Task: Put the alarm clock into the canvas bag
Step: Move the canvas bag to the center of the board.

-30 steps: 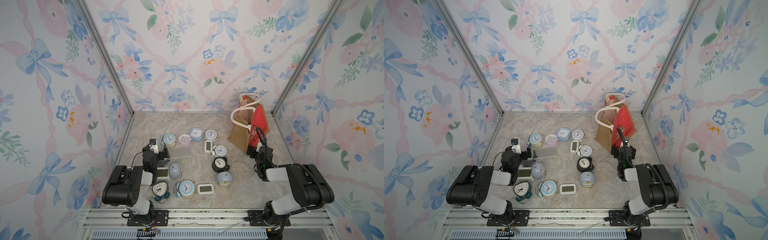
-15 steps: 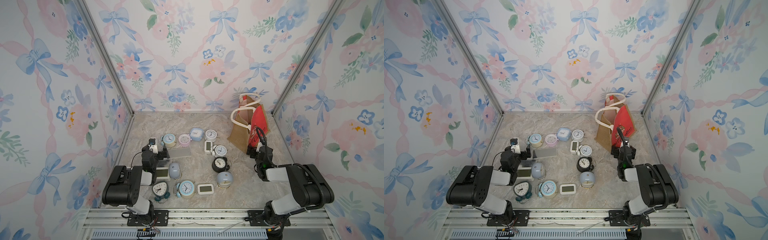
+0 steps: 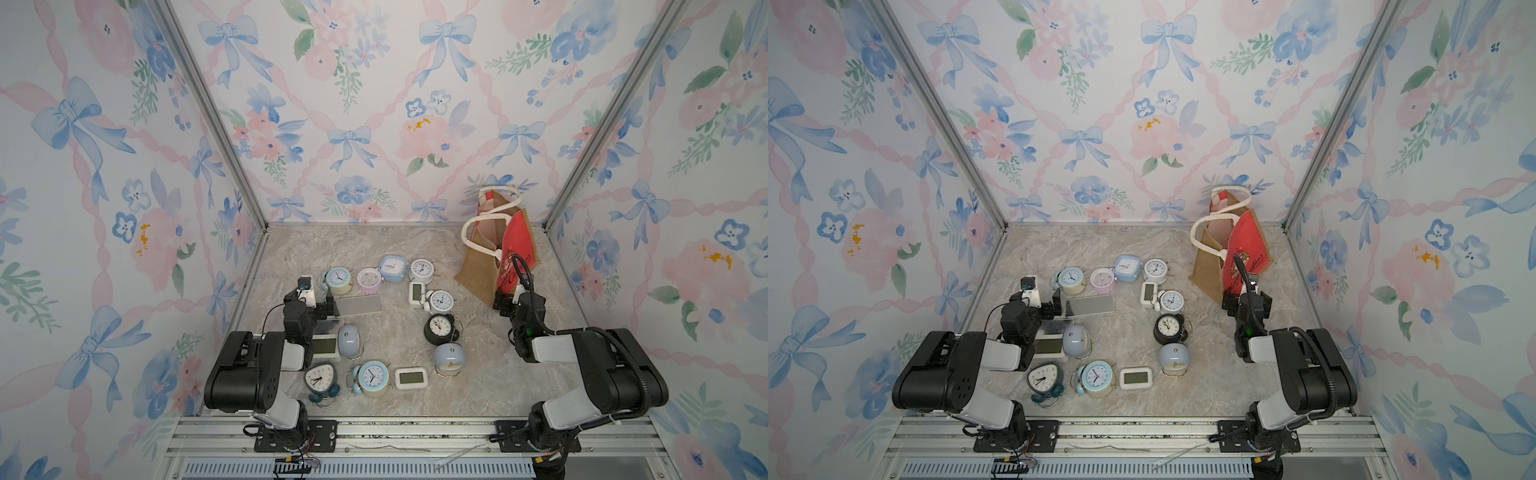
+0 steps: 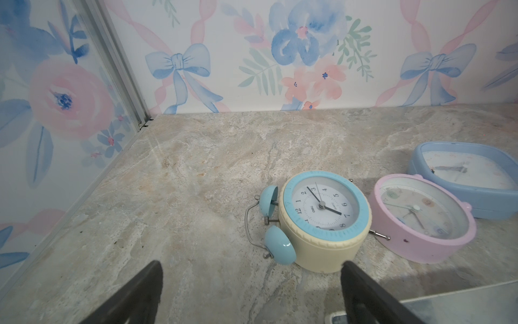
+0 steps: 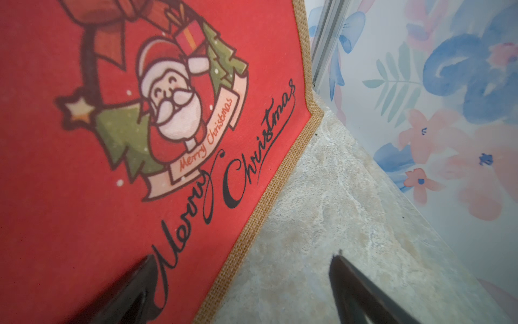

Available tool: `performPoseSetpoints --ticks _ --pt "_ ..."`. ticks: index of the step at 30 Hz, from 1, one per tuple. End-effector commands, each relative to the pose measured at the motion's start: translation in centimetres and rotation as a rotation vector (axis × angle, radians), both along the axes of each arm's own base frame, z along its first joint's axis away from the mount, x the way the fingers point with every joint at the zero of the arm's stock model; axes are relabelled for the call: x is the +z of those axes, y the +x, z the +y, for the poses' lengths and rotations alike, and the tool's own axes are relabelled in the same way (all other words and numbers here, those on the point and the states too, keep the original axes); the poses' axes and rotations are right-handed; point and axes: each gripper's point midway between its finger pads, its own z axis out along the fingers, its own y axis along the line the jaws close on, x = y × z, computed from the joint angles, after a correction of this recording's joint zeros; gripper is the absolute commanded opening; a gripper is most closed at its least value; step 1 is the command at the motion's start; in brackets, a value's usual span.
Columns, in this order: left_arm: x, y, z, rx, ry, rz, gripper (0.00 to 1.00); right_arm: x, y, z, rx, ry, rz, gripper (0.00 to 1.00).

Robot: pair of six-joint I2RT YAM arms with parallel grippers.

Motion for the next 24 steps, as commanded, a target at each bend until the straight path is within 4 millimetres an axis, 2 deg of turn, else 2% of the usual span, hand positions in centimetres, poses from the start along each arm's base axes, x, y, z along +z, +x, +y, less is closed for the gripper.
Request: performPoseSetpoints --ticks 1,9,14,19,24 --pt "0.1 0.2 0.0 0.004 0.005 0.006 0.98 1.4 0.5 0.2 -0.005 -0.025 -0.038 0.97" --pt "1.7 0.6 -0.7 0.015 0.064 0.034 0.98 2.7 -0.7 0.9 0.016 -0.049 -0.109 0.96" --pt "3.0 0.1 0.2 0.095 0.049 0.044 0.98 4.7 -1.3 0.1 -0.032 -0.046 -0.058 0.97" --pt "4.7 -0.1 -0.1 0.126 -0.003 0.044 0.98 6.4 -2.7 -0.5 -0.05 -0.013 -0.028 0.96" --pt "6.9 0.6 -2.3 0.084 -0.058 0.068 0.98 9.2 -4.7 0.2 -0.016 0.022 0.018 0.97"
